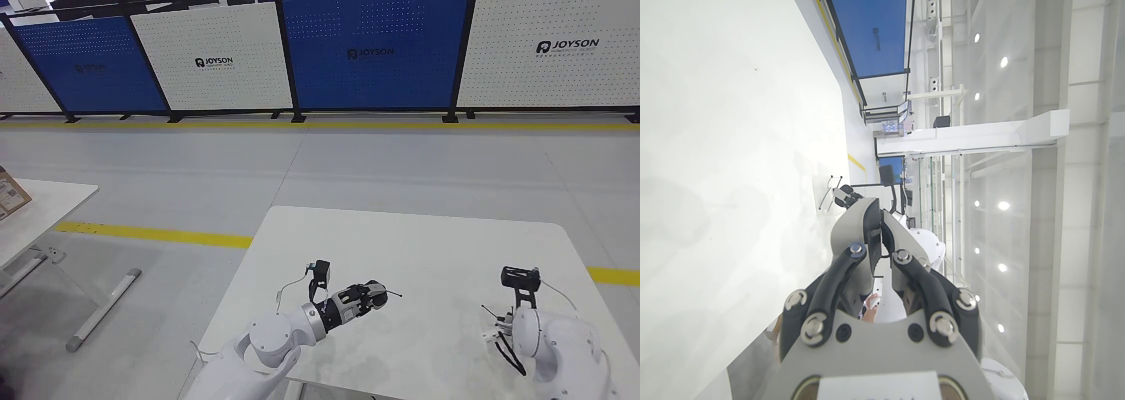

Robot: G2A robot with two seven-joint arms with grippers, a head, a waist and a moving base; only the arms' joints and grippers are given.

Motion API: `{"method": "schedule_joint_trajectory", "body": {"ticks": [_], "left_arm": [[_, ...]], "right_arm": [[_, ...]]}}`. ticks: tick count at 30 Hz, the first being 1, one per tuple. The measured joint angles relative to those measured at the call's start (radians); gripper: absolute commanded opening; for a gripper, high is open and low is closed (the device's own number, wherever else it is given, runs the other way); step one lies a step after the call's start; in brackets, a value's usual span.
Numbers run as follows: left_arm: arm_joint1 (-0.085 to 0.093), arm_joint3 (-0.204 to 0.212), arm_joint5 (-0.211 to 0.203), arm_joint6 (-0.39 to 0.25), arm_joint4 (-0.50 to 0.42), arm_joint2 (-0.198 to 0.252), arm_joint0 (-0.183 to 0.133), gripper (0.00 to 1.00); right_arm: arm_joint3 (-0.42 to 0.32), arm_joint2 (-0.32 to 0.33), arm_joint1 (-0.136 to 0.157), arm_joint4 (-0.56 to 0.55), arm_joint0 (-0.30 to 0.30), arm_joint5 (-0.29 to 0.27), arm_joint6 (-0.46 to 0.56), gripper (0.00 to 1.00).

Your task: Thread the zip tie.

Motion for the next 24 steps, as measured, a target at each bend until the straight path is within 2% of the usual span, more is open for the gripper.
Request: {"method": "schedule_joint_trajectory", "body": {"ticks": [11,17,19,24], "left_arm": [[0.000,0.000,0.000,0.000,0.000,0.000,0.000,0.00],[0.000,0.000,0.000,0.000,0.000,0.000,0.000,0.00],[0.000,0.000,0.000,0.000,0.000,0.000,0.000,0.00],[0.000,0.000,0.000,0.000,0.000,0.000,0.000,0.00]], "right_arm": [[0.058,-0.020,-0.009,-0.020,0.040,0.012,0.008,0.16],[0.077,-0.026,-0.013,-0.028,0.052,0.015,0.008,0.07],[0.081,-0.027,-0.014,-0.029,0.055,0.016,0.008,0.00],[0.077,-0.023,-0.016,-0.030,0.052,0.013,0.008,0.00]]}}
